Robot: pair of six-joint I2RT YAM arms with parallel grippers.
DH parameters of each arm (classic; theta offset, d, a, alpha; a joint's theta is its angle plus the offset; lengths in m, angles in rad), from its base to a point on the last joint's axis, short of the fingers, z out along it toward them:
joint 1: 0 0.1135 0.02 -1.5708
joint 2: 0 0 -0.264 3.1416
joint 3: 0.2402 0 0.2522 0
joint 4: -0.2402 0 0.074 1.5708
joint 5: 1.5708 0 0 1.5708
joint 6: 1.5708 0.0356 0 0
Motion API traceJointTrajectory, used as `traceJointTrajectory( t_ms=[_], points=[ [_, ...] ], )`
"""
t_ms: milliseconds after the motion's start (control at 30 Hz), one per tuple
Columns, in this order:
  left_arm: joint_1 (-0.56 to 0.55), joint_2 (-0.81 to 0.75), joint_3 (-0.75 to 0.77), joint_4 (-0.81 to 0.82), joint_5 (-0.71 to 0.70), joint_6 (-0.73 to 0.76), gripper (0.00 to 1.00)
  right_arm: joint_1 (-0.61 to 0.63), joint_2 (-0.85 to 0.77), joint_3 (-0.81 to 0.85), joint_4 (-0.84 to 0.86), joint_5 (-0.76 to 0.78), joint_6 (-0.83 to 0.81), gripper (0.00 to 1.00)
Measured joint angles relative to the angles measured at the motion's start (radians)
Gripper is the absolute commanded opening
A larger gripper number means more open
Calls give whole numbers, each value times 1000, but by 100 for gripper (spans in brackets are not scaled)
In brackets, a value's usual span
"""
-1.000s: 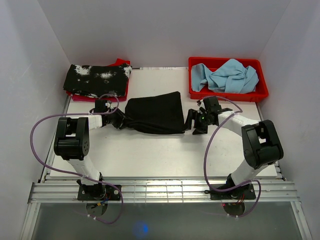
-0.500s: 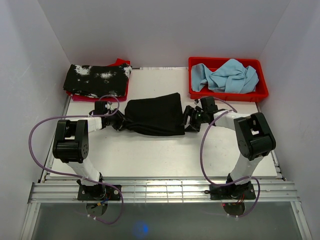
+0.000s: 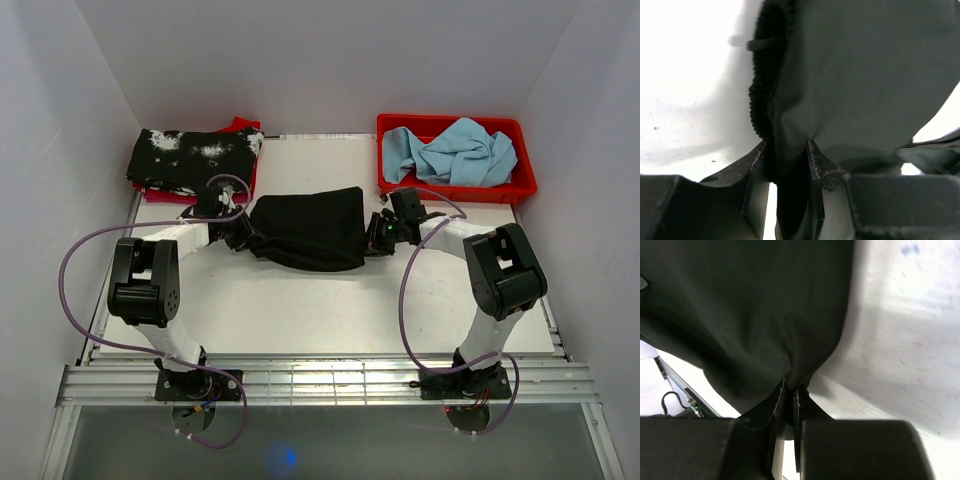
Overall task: Fold and stack the trousers
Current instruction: Neatly place the folded trousers to the corner
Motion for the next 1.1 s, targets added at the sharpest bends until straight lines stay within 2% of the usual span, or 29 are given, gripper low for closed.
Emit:
traceJointTrajectory(
  t_ms=[333,767,967,1100],
  points=[
    [-121,-85,106,-89,-196,306,0,41,-49,175,-89,112,-109,8],
    [-126,-124,305,-65,-319,520,0,77,-56,425,-98,198,-223,8],
    [-90,-111,446,-8,-359,574,0,97,53,665,-56,210,-265,8],
    [13,-55,568,32,-351,575,0,120,204,862,-4,202,-264,8]
  ],
)
